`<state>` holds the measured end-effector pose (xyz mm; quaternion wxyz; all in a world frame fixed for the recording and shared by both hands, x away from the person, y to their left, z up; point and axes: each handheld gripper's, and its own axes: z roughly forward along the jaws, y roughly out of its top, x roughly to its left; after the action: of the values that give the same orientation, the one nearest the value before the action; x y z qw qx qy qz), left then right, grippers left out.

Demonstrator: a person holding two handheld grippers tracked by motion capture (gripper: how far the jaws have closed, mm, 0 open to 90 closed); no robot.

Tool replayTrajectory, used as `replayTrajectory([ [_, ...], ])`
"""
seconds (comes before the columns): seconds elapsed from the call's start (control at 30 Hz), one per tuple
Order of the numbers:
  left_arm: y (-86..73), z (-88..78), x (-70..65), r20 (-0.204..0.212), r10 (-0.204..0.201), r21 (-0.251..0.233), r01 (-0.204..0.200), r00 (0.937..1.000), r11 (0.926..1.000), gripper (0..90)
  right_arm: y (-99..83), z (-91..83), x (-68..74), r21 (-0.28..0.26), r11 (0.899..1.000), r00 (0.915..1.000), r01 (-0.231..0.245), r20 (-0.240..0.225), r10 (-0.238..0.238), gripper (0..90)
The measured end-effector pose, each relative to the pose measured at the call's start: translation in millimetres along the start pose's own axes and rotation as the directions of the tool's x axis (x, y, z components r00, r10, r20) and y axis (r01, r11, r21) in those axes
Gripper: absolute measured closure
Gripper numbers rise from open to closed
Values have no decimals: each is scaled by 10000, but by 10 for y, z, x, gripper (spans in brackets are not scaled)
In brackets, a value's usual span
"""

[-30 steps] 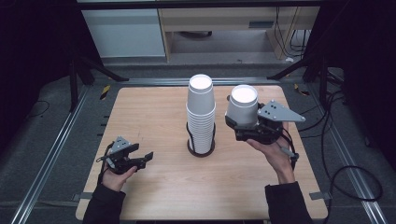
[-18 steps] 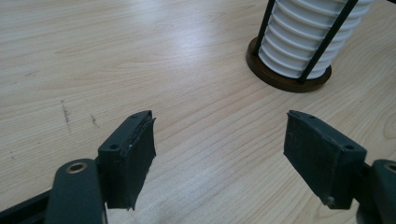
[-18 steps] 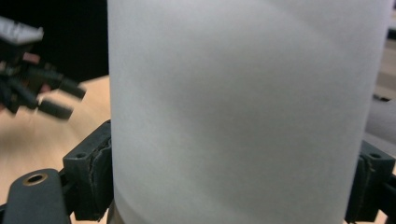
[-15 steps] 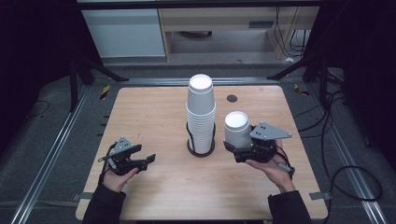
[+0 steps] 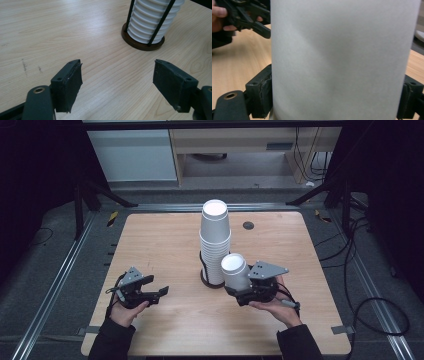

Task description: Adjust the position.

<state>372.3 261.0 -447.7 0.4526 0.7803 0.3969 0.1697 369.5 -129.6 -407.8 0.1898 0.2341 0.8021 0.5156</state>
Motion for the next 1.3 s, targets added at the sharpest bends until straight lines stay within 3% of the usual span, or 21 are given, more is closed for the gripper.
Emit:
replayTrajectory([
  [0.33, 57, -34, -72, 482, 213, 104, -218, 9986, 9997, 216, 49, 285, 244, 548, 9954, 9908, 782, -1152, -715, 124],
  [0.43, 80, -54, -92, 685, 263, 100, -270, 9973, 9996, 208, 30, 360, 303, 847, 9903, 9872, 1103, -1246, -993, 124],
  [0.6, 105, -73, -138, 1031, 437, 23, -442, 9937, 9990, 191, 15, 444, 324, 998, 9875, 9859, 1224, -1263, -1094, 125],
  [1.0, 174, -91, -283, 1737, 885, -18, -895, 9808, 9960, 174, -43, 663, 445, 1492, 9705, 9720, 1892, -1690, -1635, 125],
  [1.3, 203, -107, -375, 2268, 1284, -208, -1270, 9654, 9917, 167, -58, 821, 512, 1591, 9651, 9626, 2082, -2083, -1733, 125],
])
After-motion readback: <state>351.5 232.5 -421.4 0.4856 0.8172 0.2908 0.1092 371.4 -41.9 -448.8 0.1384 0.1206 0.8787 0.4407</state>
